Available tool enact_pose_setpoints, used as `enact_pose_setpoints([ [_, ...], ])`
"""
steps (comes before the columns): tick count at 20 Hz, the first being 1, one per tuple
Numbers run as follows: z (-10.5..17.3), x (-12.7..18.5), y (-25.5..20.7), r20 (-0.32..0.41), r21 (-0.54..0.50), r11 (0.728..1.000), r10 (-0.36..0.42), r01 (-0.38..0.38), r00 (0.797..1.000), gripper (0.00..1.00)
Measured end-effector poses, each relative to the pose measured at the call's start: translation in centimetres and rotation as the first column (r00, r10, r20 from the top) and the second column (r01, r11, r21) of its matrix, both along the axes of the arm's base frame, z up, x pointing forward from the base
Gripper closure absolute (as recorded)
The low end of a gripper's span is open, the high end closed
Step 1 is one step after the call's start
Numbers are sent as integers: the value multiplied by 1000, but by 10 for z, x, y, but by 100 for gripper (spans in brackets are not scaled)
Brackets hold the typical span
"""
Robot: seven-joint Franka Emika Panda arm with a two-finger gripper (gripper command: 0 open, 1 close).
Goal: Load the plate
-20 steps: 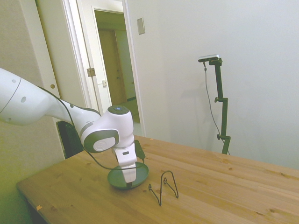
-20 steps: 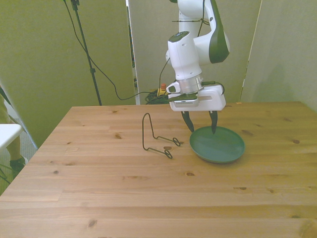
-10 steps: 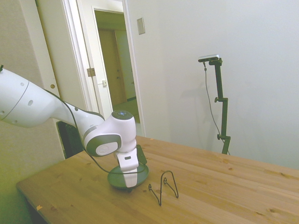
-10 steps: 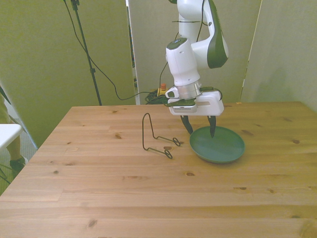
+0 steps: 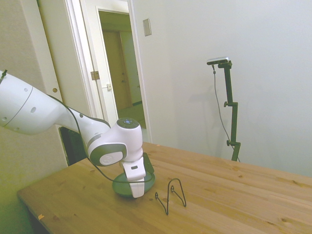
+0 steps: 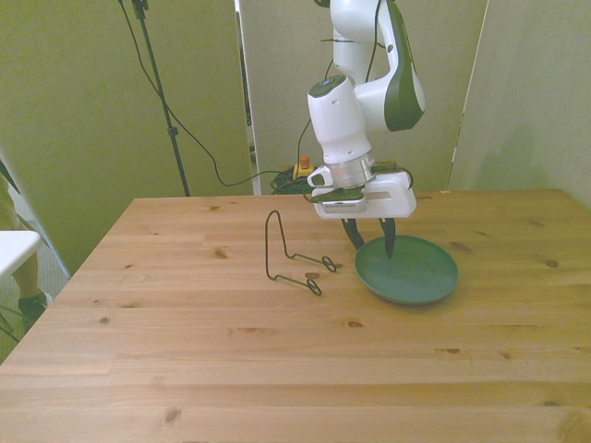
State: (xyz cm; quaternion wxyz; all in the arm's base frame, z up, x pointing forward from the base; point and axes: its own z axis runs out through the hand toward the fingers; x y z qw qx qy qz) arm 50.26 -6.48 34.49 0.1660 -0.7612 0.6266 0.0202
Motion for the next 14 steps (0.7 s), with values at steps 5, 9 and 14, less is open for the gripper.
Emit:
enact_pose_setpoints([
  [5, -3, -1, -3, 2, 13, 1000, 0, 0, 1000, 100],
  [9, -6, -1, -4, 0, 13, 1000, 6, -6, 1000, 100],
  [14, -4, 1, -4, 6, 13, 1000, 6, -6, 1000, 100],
])
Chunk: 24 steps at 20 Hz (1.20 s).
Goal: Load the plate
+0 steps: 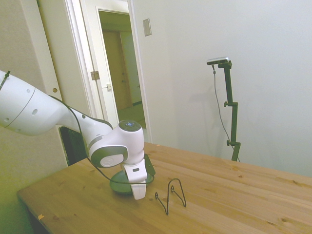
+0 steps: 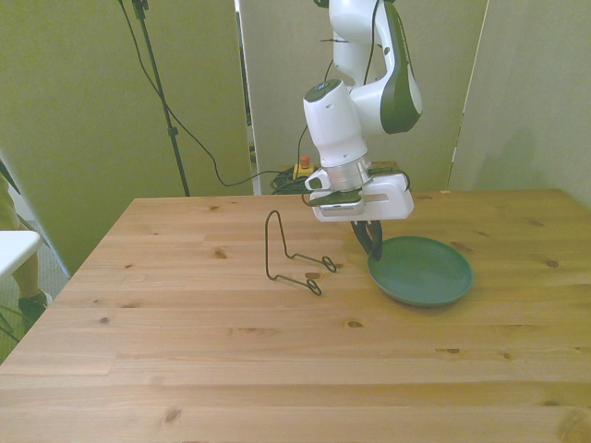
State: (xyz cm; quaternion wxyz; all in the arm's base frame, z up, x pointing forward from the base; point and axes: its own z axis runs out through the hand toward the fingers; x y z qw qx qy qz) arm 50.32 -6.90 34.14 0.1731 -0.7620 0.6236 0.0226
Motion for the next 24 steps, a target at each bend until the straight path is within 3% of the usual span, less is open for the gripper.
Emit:
enact_pose_setpoints([
  [5, 11, -1, -3, 21, -11, 1000, 3, -3, 1000, 100],
  [9, 51, -19, -18, 69, -63, 998, -4, 9, 998, 100],
  [15, 121, -57, -51, 35, -156, 985, -70, 74, 997, 100],
  [20, 178, -80, -110, -25, -289, 949, -142, 129, 990, 100],
  [24, 195, -75, -114, -54, -403, 906, -163, 128, 985, 100],
])
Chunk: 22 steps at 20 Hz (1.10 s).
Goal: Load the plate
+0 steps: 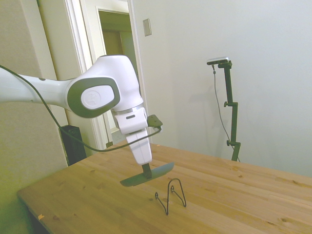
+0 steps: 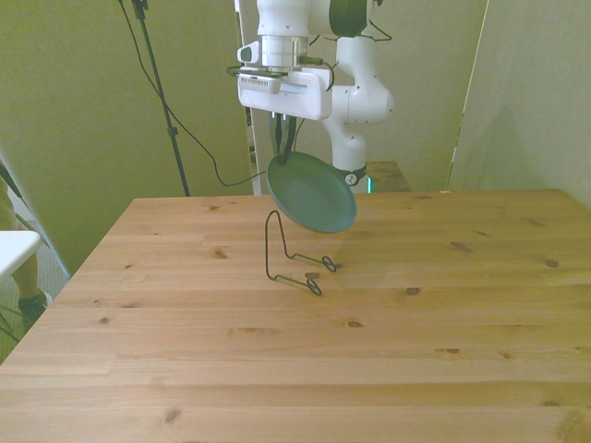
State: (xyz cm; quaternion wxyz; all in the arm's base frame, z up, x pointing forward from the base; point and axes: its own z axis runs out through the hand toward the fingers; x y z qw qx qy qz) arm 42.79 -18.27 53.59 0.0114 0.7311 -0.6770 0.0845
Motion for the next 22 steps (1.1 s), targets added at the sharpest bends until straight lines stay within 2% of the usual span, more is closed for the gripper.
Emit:
enact_pose_setpoints([
  [2, 1, 9, 12, -2, -8, 1000, 22, -22, 1000, 100],
  [4, 0, 9, 12, -13, -12, 1000, 10, -10, 1000, 100],
  [9, 5, 4, 8, -63, -58, 987, -154, 151, 986, 100],
  [14, 22, 3, 0, -106, -87, 960, -274, 266, 956, 100],
  [19, 39, 39, 21, -129, -150, 948, -301, 282, 945, 100],
  [22, 43, 57, 31, -192, -217, 931, -336, 294, 922, 100],
])
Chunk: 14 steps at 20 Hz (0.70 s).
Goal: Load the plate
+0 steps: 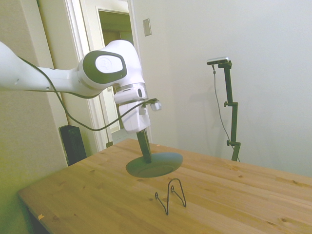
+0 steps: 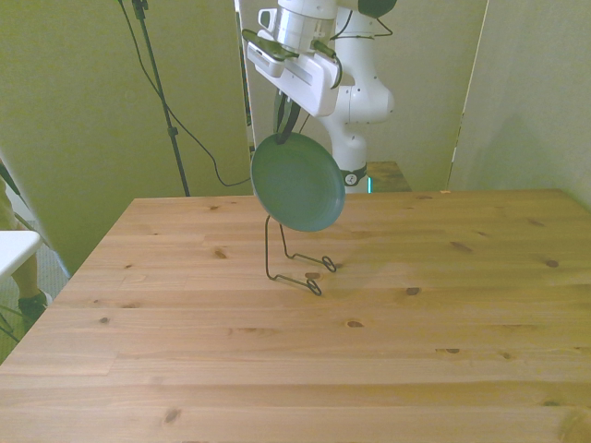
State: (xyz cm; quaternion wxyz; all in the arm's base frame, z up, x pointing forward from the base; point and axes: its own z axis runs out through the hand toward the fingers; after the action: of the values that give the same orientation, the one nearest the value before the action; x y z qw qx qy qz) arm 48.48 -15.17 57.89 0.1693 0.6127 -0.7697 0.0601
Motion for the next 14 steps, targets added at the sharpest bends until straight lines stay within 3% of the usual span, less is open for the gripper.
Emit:
enact_pose_setpoints([
  [7, 3, 36, 16, -88, -111, 993, -46, 36, 995, 100],
  [10, 3, 66, 42, -86, -141, 990, -40, 28, 995, 100],
  [14, -3, 70, 46, -124, -185, 981, -77, 53, 989, 100],
])
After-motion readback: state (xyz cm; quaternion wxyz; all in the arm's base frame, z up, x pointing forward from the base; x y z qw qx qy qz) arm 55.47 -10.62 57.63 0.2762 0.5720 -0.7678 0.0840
